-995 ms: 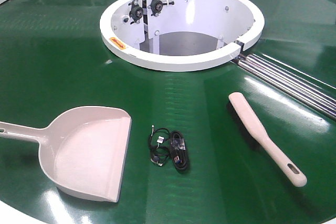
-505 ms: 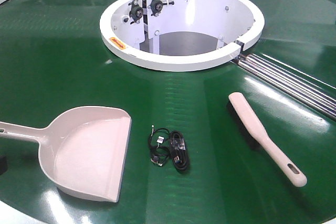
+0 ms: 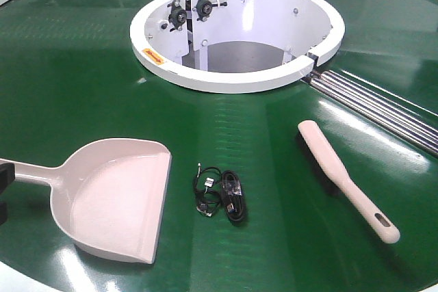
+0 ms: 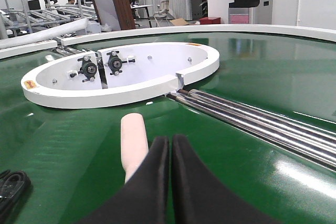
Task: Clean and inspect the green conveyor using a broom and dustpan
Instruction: 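Lower the left gripper onto the pink dustpan handle and close it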
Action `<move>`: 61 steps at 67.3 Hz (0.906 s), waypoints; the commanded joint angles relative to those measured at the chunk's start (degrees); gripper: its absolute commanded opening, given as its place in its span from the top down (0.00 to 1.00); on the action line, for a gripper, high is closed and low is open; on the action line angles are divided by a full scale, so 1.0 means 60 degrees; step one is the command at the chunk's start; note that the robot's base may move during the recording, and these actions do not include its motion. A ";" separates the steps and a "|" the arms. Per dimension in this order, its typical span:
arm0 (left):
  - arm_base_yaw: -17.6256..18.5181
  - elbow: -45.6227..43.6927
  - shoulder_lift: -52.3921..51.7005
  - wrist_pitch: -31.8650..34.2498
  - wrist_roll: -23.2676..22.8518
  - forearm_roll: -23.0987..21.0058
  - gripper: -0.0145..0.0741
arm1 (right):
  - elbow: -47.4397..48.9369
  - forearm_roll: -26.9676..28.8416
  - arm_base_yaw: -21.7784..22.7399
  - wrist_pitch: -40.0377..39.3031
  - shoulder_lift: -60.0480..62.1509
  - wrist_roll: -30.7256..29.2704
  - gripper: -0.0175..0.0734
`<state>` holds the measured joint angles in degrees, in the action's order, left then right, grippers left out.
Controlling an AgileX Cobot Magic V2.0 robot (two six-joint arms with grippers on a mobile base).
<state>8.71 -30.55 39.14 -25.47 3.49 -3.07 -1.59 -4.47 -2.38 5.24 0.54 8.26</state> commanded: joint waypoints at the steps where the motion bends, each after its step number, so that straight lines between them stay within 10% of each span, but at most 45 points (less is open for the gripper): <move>1: 0.0044 -0.0345 -0.0020 0.0793 -0.0116 -0.0110 0.30 | -0.0201 -0.0134 0.0007 -0.0725 0.0182 0.0006 0.82; 23: 0.0044 -0.2247 0.1001 -0.0686 -0.0156 -0.0584 0.32 | -0.0201 -0.0134 0.0007 -0.0725 0.0182 0.0006 0.82; 48: 0.0044 -0.6365 0.4896 -0.6193 0.2184 -0.1327 0.32 | -0.0201 -0.0134 0.0007 -0.0725 0.0182 0.0006 0.82; 61: 0.0044 -0.7548 0.6298 -0.6573 0.2347 -0.0874 0.32 | -0.0201 -0.0134 0.0007 -0.0725 0.0182 0.0006 0.82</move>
<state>8.71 -71.62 75.21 -66.23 16.78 -9.39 -1.59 -4.47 -2.38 5.24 0.54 8.26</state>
